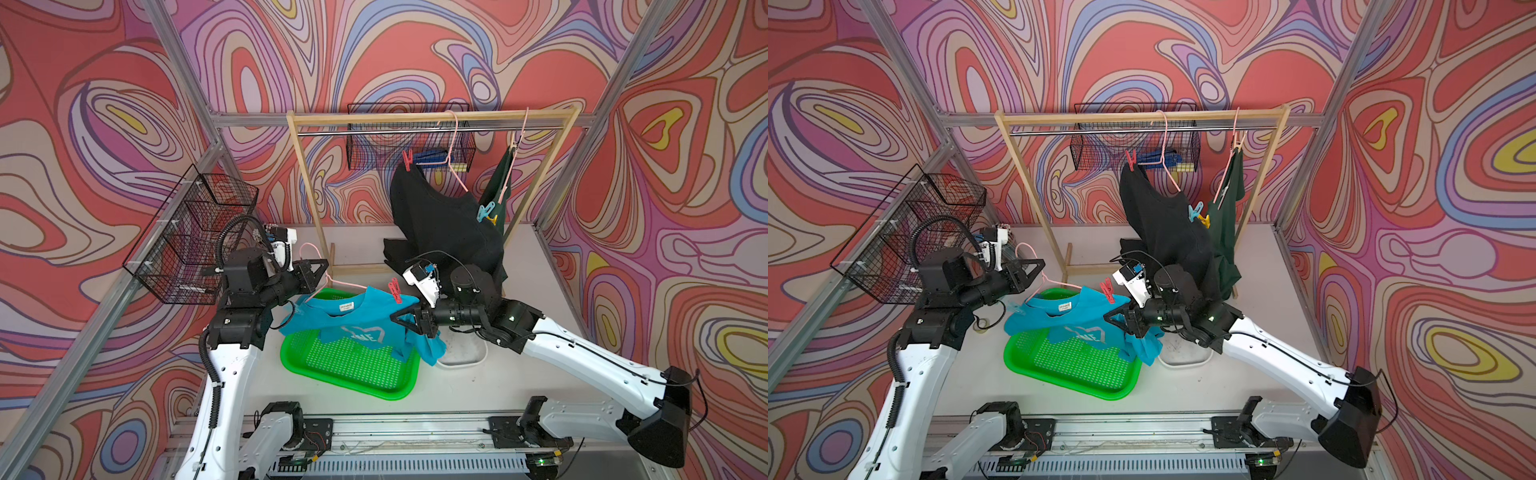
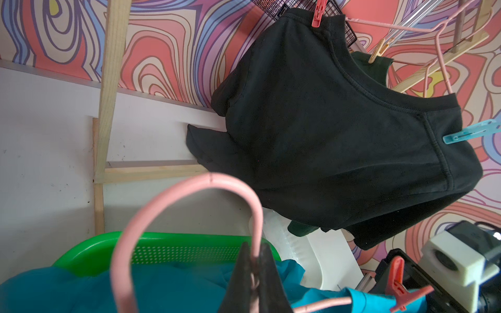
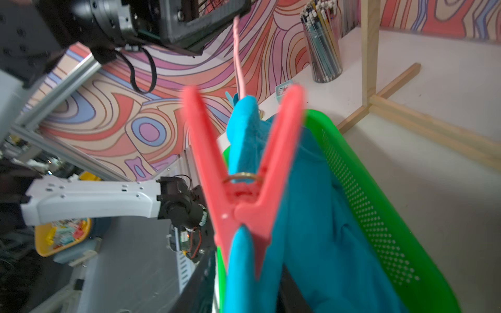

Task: Remove the clothespins securing t-shirts to the hanger
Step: Pick up the hanger from the clothes rail.

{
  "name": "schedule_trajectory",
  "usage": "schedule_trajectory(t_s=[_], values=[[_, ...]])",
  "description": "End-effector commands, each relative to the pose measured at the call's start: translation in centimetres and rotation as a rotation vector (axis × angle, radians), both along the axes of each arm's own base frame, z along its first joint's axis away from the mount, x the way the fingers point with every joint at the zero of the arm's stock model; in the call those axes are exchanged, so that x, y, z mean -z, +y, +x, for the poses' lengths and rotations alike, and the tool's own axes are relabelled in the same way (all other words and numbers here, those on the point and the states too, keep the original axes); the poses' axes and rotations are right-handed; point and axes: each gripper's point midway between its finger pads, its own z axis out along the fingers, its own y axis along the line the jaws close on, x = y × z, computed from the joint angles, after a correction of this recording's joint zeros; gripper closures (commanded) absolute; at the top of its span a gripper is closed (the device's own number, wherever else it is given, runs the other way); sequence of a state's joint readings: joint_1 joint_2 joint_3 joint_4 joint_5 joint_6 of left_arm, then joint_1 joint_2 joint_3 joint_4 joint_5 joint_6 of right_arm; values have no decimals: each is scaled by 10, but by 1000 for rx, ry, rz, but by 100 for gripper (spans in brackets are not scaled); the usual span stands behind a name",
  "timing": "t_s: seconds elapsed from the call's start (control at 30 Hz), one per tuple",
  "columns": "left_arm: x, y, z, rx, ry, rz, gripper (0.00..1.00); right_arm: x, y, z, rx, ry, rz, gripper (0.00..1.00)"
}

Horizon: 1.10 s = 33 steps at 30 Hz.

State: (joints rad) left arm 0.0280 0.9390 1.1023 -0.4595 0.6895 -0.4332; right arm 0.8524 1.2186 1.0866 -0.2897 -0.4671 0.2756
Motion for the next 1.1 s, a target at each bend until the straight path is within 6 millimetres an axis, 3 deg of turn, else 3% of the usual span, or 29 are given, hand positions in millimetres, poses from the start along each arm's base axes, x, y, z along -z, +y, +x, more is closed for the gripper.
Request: schedule_trajectory(t_s=[0.0, 0.3, 0.63, 0.8, 1.07], values=[[-4, -7, -5, 48, -23, -14, 100, -3, -4, -1, 10, -15, -14, 55], [13, -12, -8, 116, -33, 58, 100, -1, -21, 0, 62, -31, -103, 34], [26, -19, -15, 182, -90, 79, 100, -25, -38, 9, 130, -119, -168, 18], [32, -19, -21, 199, -128, 117, 100, -30, -32, 15, 114, -144, -192, 14], [47, -22, -28, 232, -139, 137, 100, -20, -9, 21, 37, -103, -214, 12]])
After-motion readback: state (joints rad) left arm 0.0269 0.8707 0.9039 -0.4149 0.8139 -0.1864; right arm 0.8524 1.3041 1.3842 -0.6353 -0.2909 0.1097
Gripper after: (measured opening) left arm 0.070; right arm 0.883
